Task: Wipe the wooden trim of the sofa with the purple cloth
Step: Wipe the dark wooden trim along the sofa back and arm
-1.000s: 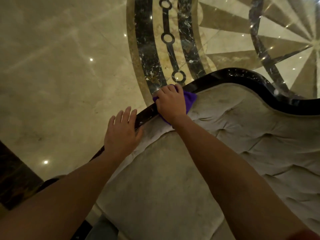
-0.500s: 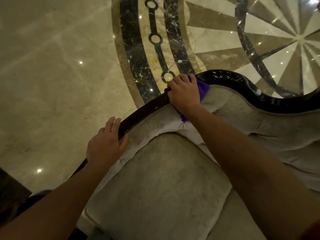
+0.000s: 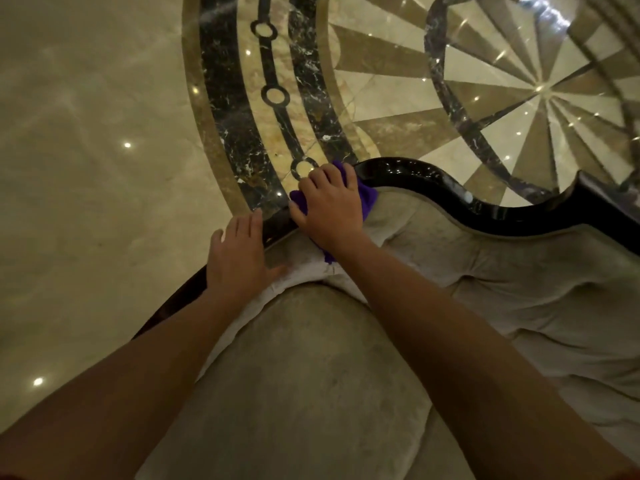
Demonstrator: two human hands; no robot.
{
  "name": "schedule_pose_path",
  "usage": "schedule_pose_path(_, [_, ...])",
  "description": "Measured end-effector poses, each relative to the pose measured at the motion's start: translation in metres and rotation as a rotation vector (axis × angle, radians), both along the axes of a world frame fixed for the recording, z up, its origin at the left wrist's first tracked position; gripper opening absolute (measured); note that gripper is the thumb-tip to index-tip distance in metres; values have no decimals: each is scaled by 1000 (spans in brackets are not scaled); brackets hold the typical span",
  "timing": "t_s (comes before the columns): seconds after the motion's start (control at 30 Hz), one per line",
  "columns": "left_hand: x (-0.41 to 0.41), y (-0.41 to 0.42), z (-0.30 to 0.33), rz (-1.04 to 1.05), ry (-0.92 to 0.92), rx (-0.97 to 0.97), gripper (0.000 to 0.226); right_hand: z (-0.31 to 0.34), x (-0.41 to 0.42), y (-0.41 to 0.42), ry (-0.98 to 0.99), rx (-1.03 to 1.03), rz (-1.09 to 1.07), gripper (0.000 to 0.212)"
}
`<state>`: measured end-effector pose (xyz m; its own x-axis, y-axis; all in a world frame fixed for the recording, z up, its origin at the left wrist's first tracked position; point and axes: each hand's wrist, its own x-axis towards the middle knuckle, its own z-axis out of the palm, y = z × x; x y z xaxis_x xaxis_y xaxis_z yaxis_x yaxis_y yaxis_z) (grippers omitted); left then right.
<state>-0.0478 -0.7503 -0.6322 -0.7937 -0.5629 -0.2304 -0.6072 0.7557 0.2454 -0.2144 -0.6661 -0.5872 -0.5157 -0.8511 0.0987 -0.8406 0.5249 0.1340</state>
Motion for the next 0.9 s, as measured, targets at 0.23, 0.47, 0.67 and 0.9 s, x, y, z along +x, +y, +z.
schedule_pose_path(0.23, [3, 2, -10, -31, 42, -126, 114, 29, -46, 25, 53, -76, -106, 42])
schedule_pose_path(0.47, [1, 4, -7, -23, 21, -102, 107, 69, -120, 95, -65, -167, -437, 46])
schedule_pose_path(0.67, [2, 6, -7, -15, 47, -115, 105, 56, -117, 112, 66, -159, -558, 43])
schedule_pose_path(0.9, [1, 8, -11, 3, 50, -116, 107, 57, -118, 112, 71, -145, -537, 46])
